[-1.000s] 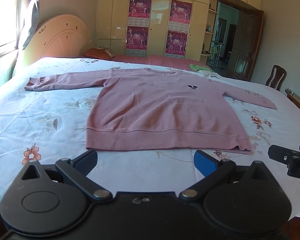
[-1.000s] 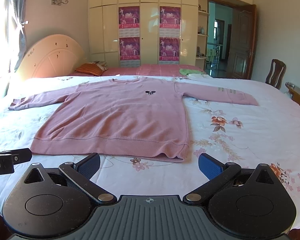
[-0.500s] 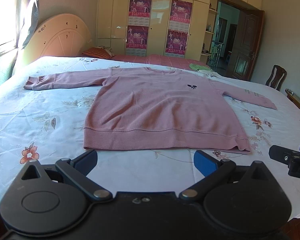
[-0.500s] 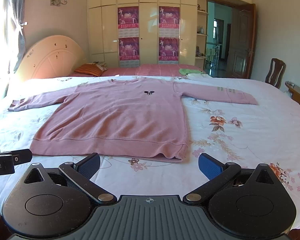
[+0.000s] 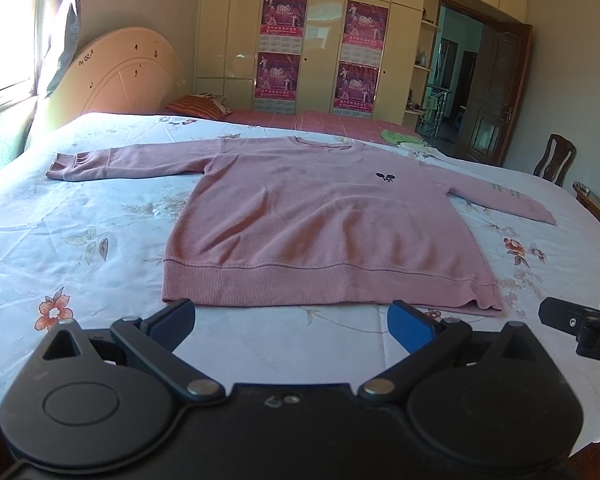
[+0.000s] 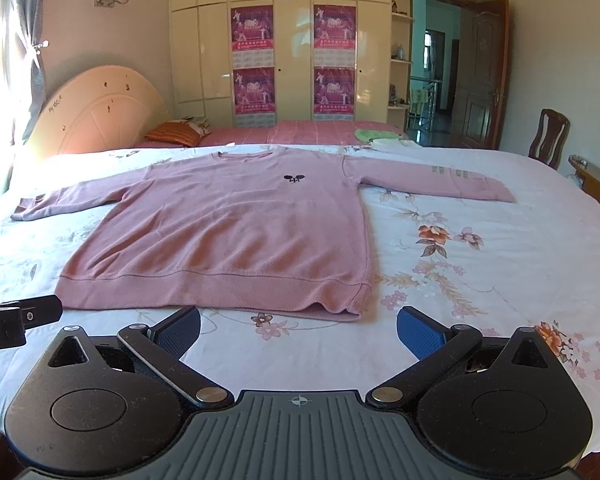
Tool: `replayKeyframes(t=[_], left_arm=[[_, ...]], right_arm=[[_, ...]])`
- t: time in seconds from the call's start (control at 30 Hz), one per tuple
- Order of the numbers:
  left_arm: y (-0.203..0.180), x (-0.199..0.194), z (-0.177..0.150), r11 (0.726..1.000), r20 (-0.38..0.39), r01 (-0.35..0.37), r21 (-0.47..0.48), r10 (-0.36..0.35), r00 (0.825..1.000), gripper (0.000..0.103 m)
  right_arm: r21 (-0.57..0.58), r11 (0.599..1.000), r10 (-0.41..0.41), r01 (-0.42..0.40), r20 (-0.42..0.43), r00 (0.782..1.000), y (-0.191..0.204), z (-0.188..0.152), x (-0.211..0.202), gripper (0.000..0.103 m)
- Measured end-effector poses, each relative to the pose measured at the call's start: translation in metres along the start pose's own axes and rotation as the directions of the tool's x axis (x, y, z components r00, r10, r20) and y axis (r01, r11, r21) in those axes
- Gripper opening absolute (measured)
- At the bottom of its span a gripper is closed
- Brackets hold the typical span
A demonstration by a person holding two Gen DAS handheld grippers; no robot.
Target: Fold small clothes
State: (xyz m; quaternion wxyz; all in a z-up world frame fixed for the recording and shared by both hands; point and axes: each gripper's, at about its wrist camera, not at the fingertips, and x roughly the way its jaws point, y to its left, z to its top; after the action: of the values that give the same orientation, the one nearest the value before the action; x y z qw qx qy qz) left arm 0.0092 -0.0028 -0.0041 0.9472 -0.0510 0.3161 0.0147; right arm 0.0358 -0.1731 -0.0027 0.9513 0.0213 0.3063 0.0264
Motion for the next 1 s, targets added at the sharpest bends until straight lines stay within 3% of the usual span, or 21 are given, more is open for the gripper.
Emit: replayKeyframes(t=[0.17, 0.43, 0.63, 0.93, 1.0], left_arm=[[-0.008, 0.018, 0.007, 0.995, -0.033, 0.099, -0.006, -0.099, 0.995, 0.103], [-0.043, 0.05, 0.017, 0.997, -0.019, 0.074, 0.011, -0.074, 0.997, 0.103], [-0.053, 0.078, 0.038, 0.986, -0.053, 0.165, -0.021, -0.166, 0.985, 0.102], [-0.072, 0.131, 0.07, 0.995, -0.038, 0.08, 0.059, -0.078, 0.996, 0.1], [-0.074, 0.141, 0.077, 0.995, -0.027, 0.075, 0.066, -0.073, 0.997, 0.099]], right_arm=[[0.067, 0.997, -0.024, 0.025, -0.01, 1.0, -0.021, 0.006, 0.006, 0.103], [0.197, 0.98, -0.028, 0.035, -0.042, 0.999, -0.072, 0.016, 0.022, 0.103], [0.218, 0.973, -0.069, 0.079, -0.056, 0.996, -0.097, 0.028, 0.042, 0.102], [0.243, 0.962, -0.121, 0.126, -0.035, 0.992, -0.134, 0.055, 0.085, 0.102], [0.236, 0.962, -0.131, 0.135, -0.033, 0.991, -0.142, 0.062, 0.097, 0.093]])
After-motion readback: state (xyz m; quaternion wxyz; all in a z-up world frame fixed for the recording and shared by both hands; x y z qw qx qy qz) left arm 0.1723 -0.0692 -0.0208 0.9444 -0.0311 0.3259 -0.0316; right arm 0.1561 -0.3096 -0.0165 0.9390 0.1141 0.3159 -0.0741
